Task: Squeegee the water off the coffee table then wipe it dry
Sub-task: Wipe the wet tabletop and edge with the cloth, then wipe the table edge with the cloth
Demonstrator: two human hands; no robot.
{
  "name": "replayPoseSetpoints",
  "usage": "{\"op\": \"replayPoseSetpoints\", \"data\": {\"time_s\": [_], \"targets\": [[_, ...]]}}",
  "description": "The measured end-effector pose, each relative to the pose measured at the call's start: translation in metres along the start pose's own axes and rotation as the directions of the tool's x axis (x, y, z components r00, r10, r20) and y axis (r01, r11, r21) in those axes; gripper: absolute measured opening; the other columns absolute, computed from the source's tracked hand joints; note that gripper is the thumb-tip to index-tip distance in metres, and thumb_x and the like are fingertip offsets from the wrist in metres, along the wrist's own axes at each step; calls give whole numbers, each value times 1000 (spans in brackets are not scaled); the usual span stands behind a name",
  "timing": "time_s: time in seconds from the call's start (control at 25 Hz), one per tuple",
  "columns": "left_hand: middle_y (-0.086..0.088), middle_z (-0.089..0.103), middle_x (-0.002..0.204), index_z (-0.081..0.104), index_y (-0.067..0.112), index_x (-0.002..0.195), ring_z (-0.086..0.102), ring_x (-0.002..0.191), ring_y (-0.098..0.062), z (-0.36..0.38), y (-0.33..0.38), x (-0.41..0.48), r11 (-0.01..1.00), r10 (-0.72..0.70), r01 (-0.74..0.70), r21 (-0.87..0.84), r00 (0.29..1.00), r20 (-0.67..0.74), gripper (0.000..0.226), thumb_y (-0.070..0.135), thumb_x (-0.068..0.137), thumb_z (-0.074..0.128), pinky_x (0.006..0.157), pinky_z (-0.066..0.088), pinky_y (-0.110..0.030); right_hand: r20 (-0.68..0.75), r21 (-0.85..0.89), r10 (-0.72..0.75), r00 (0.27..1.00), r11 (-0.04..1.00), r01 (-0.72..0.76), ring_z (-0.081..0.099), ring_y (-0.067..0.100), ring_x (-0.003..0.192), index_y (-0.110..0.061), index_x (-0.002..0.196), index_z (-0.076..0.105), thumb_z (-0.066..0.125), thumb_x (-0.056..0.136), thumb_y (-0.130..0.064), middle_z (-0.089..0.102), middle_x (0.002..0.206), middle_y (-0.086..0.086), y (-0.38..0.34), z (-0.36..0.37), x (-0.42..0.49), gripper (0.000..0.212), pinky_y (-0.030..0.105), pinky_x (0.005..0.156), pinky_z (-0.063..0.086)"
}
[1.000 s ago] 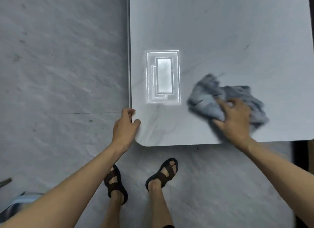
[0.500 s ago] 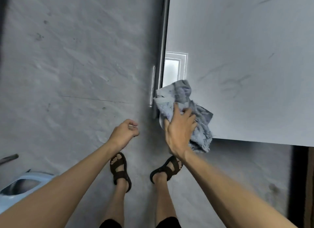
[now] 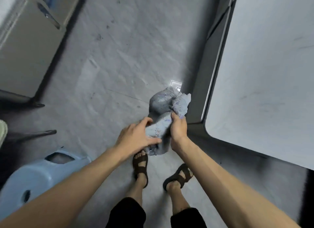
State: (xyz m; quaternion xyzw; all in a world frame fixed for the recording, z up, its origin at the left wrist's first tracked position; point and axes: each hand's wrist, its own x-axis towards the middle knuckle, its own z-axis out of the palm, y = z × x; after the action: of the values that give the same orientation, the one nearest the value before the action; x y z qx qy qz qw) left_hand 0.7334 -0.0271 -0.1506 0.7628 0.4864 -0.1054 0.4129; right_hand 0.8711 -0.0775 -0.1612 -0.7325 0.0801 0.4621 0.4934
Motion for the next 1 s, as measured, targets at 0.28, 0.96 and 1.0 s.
{"op": "replayPoseSetpoints", "data": {"time_s": [0.28,0.96,1.0], "targets": [[9,65,86,57,27,93,65,70,-20,-66,-47,-95,955,250,-139,263,856,-453,37,33,67,82,56,40,-25,254,-186,94,963,981,-46,66,16,79,-17,103,63,56,92,-30,70,91,0,-2,30,-92,18,30,63,52],[4,70,88,64,18,94,69,70,-25,-51,-331,-407,931,-201,354,91,704,-681,45,37,60,86,56,55,-37,895,-383,204,396,-100,918,56,22,111,-20,119,63,82,62,-46,61,121,0,261,178,-260,66,34,95,43],[4,71,90,64,19,94,69,71,-26,-48,-353,-417,921,-256,387,34,671,-695,45,38,60,86,56,55,-37,893,-392,207,399,-77,917,59,24,104,-20,113,64,82,63,-44,64,114,1,277,192,-269,58,34,87,46]]}}
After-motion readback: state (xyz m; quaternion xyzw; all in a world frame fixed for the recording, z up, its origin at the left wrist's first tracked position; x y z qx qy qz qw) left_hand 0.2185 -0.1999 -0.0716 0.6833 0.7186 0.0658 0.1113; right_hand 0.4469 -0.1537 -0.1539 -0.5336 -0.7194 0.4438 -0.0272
